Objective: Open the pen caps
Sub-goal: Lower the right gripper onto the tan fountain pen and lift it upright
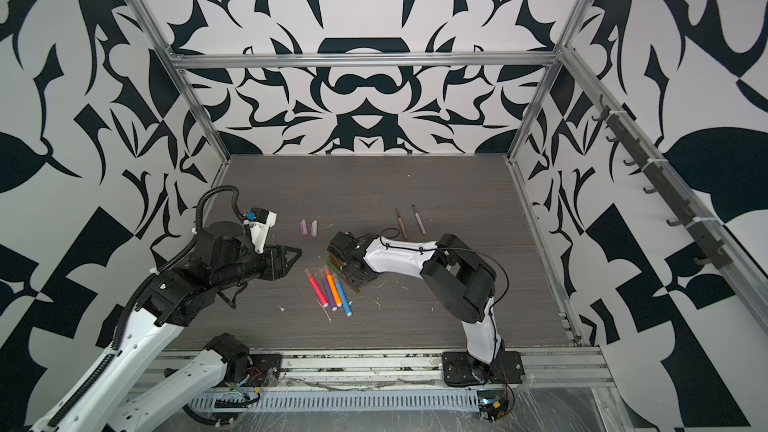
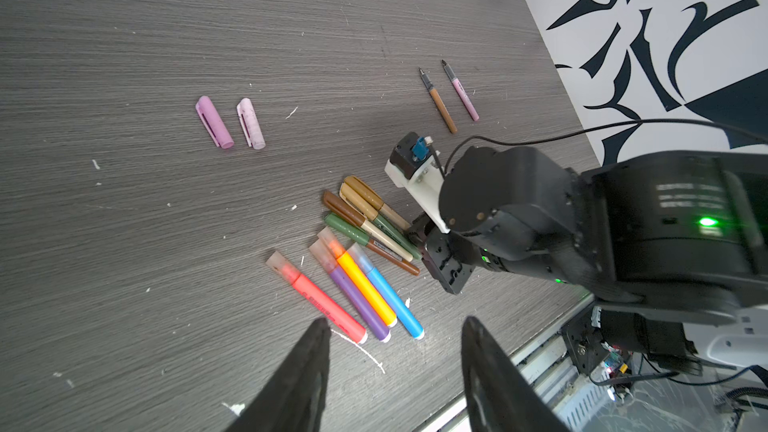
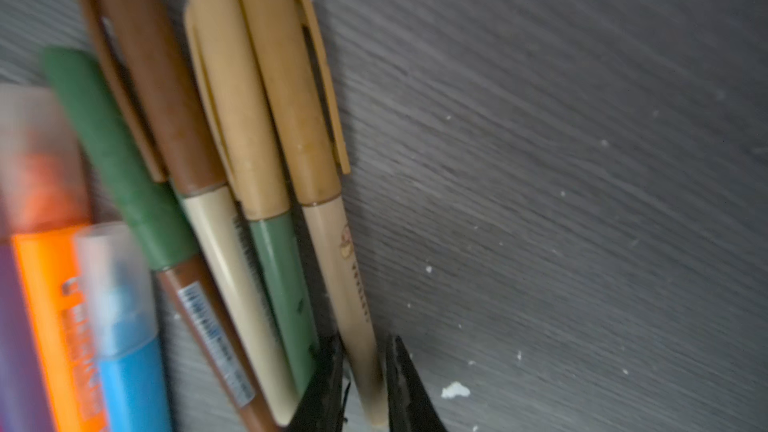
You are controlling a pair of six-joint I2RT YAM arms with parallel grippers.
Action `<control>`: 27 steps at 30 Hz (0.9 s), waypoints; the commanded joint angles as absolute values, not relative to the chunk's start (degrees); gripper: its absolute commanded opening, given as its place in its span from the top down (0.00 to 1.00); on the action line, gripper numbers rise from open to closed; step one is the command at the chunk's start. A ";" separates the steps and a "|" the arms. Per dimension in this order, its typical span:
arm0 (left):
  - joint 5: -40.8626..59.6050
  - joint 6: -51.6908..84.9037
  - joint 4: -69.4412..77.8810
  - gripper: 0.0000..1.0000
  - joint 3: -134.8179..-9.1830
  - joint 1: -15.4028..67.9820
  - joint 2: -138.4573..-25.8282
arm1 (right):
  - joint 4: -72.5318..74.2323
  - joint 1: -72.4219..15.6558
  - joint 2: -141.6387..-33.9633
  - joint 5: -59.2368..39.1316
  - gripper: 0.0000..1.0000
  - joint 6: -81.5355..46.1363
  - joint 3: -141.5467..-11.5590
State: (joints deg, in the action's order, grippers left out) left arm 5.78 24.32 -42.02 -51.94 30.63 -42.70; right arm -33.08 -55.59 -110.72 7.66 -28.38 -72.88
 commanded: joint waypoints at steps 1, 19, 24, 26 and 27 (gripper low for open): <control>6.09 24.87 -42.03 0.46 -51.24 30.41 -42.37 | -34.80 -55.53 -111.01 7.25 0.75 -28.69 -73.22; 6.32 25.14 -41.95 0.42 -51.06 30.42 -42.02 | -33.18 -55.91 -109.08 5.36 0.54 -28.74 -70.49; 6.49 25.22 -41.94 0.41 -51.06 30.41 -42.01 | -33.88 -55.91 -108.98 6.52 0.67 -29.39 -70.23; 6.45 25.24 -41.89 0.41 -51.07 30.41 -42.04 | -33.96 -55.91 -108.90 7.03 0.81 -30.13 -69.99; 6.43 25.27 -41.91 0.41 -51.09 30.41 -42.02 | -33.61 -55.92 -108.76 7.02 0.84 -30.38 -69.72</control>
State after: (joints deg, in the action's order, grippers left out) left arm 5.82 24.67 -41.80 -51.92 30.63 -42.70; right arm -31.48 -55.66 -109.93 6.26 -29.28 -71.37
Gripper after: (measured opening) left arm 0.589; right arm 0.167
